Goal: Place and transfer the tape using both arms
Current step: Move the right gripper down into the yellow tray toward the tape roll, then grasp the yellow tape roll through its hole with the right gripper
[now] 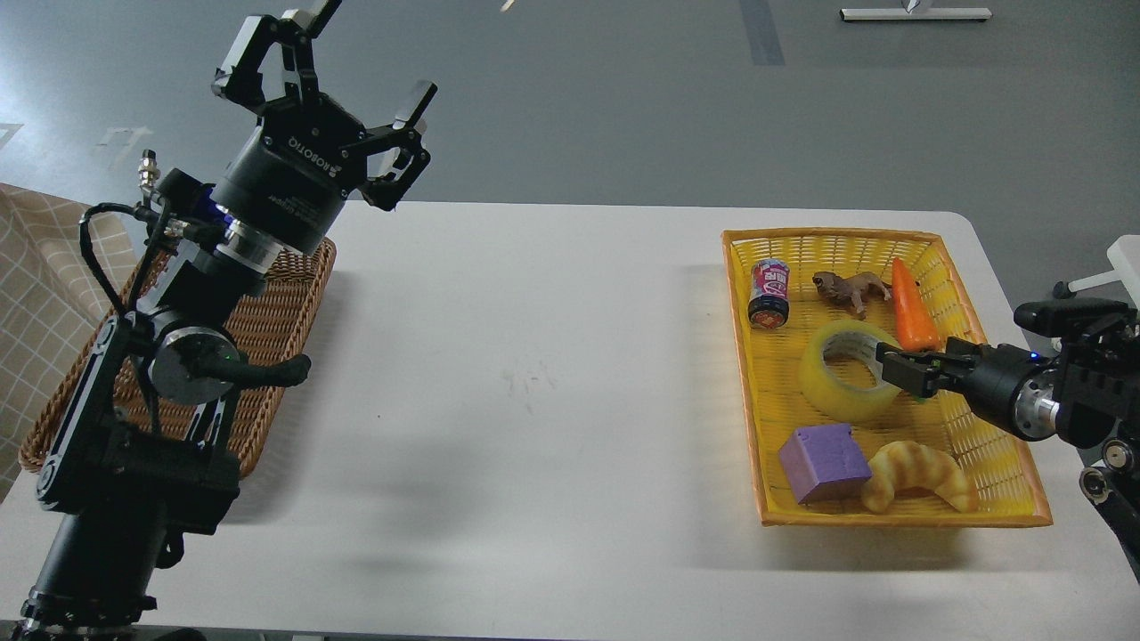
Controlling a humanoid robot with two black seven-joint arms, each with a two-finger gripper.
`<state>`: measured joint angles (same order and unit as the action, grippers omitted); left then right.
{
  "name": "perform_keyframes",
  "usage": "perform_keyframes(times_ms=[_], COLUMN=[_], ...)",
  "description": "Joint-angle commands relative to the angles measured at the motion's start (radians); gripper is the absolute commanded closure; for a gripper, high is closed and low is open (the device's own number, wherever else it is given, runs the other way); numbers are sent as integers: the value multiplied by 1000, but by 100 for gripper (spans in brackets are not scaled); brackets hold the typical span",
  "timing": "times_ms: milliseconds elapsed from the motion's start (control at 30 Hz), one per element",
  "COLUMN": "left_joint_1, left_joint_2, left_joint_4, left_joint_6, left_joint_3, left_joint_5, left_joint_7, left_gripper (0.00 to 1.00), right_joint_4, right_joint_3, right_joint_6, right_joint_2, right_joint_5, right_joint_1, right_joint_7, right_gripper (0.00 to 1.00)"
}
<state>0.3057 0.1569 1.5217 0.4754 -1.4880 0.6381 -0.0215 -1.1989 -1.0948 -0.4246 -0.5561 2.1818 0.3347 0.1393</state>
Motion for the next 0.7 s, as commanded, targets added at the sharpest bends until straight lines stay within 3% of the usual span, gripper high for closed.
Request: perform_keyframes(times_ms=[0,300,401,534,668], left_joint_1=[0,-10,-13,-19,-19], left_joint_2=[-2,3,3,0,0], left_joint_4=[2,0,-2,-2,-2], left_joint_6=[0,-1,-1,-1,-3], left_joint_3=[2,0,2,2,5], left_joint_5=[0,0,0,0,0], left_joint_7=[0,0,0,0,-2], left_gripper=[2,2,2,2,2], right_joint_4=[13,61,68,70,70], right_joint_3=[10,26,27,27,27], right_joint_6=[0,0,0,0,0], right_joint_2=[15,35,41,42,41], right_joint_5=[0,0,0,0,0], right_joint_1=[15,18,18,17,17], right_joint_7=[0,-1,0,-1,-1], right_gripper=[7,18,32,59,66])
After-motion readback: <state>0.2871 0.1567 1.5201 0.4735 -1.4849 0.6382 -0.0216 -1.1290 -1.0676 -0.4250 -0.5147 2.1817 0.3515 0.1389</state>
